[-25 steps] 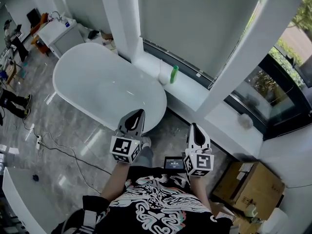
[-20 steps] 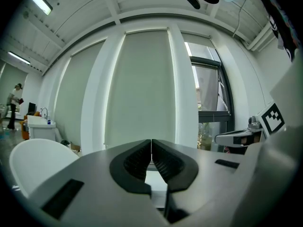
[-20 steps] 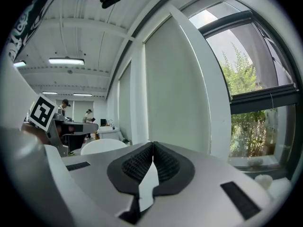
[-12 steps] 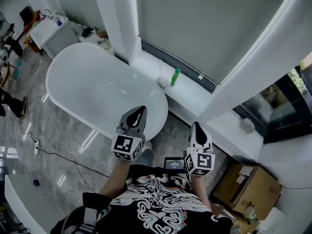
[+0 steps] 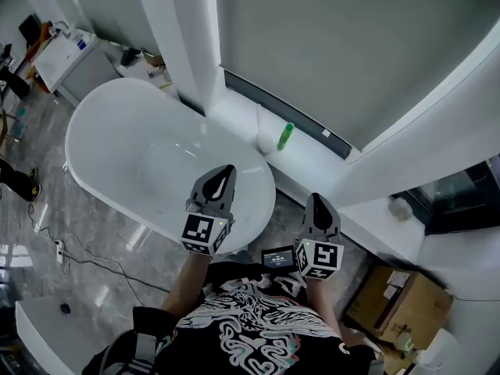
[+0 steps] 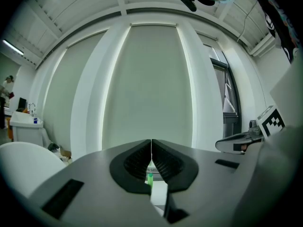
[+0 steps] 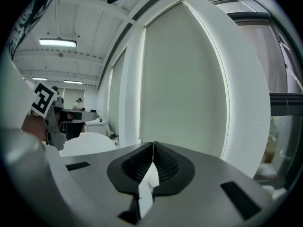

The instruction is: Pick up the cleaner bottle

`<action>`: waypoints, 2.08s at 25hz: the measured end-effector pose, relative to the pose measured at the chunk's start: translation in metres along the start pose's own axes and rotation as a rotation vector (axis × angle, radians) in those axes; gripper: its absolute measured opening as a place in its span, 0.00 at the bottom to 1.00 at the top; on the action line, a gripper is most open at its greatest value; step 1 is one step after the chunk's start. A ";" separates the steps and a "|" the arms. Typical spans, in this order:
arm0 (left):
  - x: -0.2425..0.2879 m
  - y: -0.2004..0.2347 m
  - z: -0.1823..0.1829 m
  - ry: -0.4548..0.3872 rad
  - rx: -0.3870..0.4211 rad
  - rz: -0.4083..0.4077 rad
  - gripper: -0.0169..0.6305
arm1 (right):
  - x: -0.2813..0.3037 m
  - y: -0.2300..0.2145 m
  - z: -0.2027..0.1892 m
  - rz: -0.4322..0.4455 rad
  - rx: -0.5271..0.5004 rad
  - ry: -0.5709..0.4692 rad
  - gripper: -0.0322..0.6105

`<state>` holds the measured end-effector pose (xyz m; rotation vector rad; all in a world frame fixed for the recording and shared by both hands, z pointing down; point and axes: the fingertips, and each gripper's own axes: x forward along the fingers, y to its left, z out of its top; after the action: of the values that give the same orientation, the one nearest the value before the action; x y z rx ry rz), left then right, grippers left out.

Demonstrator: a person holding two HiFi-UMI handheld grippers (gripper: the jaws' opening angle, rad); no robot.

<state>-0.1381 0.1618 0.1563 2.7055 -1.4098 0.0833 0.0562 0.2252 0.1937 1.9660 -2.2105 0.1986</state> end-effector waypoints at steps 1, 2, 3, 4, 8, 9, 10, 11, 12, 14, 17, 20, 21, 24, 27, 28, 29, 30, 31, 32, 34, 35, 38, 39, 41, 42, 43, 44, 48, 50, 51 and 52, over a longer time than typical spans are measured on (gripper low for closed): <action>0.005 0.006 0.002 -0.003 0.006 -0.005 0.05 | 0.006 0.001 0.001 -0.008 -0.003 0.003 0.09; 0.010 0.011 0.002 -0.005 0.010 -0.010 0.05 | 0.012 0.002 0.000 -0.016 -0.003 0.007 0.09; 0.015 0.016 0.002 -0.003 0.012 -0.014 0.05 | 0.017 0.003 -0.001 -0.022 -0.003 0.014 0.09; 0.019 0.021 0.000 0.001 0.011 -0.014 0.05 | 0.022 0.004 -0.002 -0.025 -0.003 0.021 0.09; 0.038 0.030 -0.011 0.026 0.002 -0.024 0.05 | 0.038 0.001 -0.006 -0.037 0.001 0.037 0.09; 0.044 0.030 -0.012 0.029 0.003 -0.030 0.05 | 0.042 -0.002 -0.005 -0.045 0.004 0.037 0.09; 0.049 0.031 -0.011 0.030 0.004 -0.036 0.05 | 0.046 -0.005 -0.004 -0.053 0.005 0.035 0.09; 0.055 0.033 -0.010 0.029 0.004 -0.041 0.05 | 0.052 -0.008 -0.002 -0.060 0.005 0.033 0.09; 0.060 0.035 -0.009 0.027 0.005 -0.044 0.05 | 0.058 -0.010 -0.001 -0.067 0.005 0.031 0.09; 0.066 0.041 -0.008 0.028 0.008 -0.045 0.05 | 0.069 -0.012 0.002 -0.076 0.007 0.032 0.09; 0.074 0.054 -0.010 0.037 0.002 -0.039 0.05 | 0.084 -0.010 0.004 -0.077 0.009 0.037 0.09; 0.086 0.065 -0.009 0.036 0.000 -0.039 0.05 | 0.100 -0.007 0.005 -0.067 0.003 0.043 0.09; 0.092 0.067 -0.009 0.035 0.000 -0.037 0.05 | 0.106 -0.008 0.004 -0.064 0.001 0.046 0.09; 0.109 0.073 -0.013 0.039 -0.002 -0.034 0.05 | 0.123 -0.014 0.000 -0.073 -0.003 0.061 0.09; 0.124 0.079 -0.014 0.046 0.001 -0.038 0.05 | 0.140 -0.020 0.000 -0.084 0.004 0.066 0.09; 0.130 0.082 -0.015 0.049 0.001 -0.038 0.05 | 0.146 -0.022 0.001 -0.083 0.007 0.067 0.09; 0.136 0.084 -0.017 0.055 -0.001 -0.039 0.05 | 0.153 -0.024 0.000 -0.080 0.011 0.068 0.09; 0.143 0.087 -0.020 0.062 -0.004 -0.039 0.05 | 0.159 -0.026 0.000 -0.075 0.015 0.071 0.09; 0.149 0.089 -0.021 0.067 -0.007 -0.039 0.05 | 0.165 -0.028 -0.001 -0.069 0.017 0.075 0.09; 0.156 0.091 -0.022 0.065 -0.007 -0.039 0.05 | 0.171 -0.030 -0.002 -0.065 0.019 0.080 0.09; 0.171 0.095 -0.021 0.061 -0.002 -0.040 0.05 | 0.182 -0.033 -0.003 -0.058 0.019 0.087 0.09; 0.177 0.097 -0.023 0.066 0.000 -0.042 0.05 | 0.188 -0.035 -0.004 -0.056 0.018 0.091 0.09; 0.194 0.099 -0.027 0.073 -0.003 -0.049 0.05 | 0.200 -0.041 -0.008 -0.053 0.019 0.111 0.09; 0.199 0.100 -0.028 0.075 -0.004 -0.051 0.05 | 0.204 -0.043 -0.010 -0.052 0.020 0.118 0.09; 0.210 0.103 -0.032 0.081 -0.002 -0.055 0.05 | 0.212 -0.046 -0.014 -0.051 0.024 0.130 0.09; 0.216 0.106 -0.034 0.086 0.001 -0.056 0.05 | 0.217 -0.048 -0.016 -0.050 0.026 0.135 0.09; 0.221 0.108 -0.037 0.090 0.004 -0.058 0.05 | 0.222 -0.049 -0.019 -0.049 0.028 0.140 0.09; 0.226 0.110 -0.040 0.095 0.006 -0.060 0.05 | 0.227 -0.050 -0.022 -0.048 0.029 0.146 0.09; 0.238 0.111 -0.055 0.116 0.008 -0.071 0.05 | 0.241 -0.055 -0.034 -0.043 0.034 0.163 0.09; 0.243 0.111 -0.061 0.126 0.011 -0.076 0.05 | 0.248 -0.058 -0.037 -0.045 0.038 0.167 0.09; 0.245 0.110 -0.063 0.131 0.014 -0.078 0.05 | 0.251 -0.059 -0.039 -0.047 0.040 0.168 0.09; 0.247 0.109 -0.065 0.135 0.017 -0.080 0.05 | 0.254 -0.061 -0.040 -0.048 0.041 0.169 0.09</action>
<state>-0.0869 -0.0950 0.2492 2.7079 -1.2683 0.2679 0.0898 -0.0190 0.2877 1.9420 -2.0676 0.3917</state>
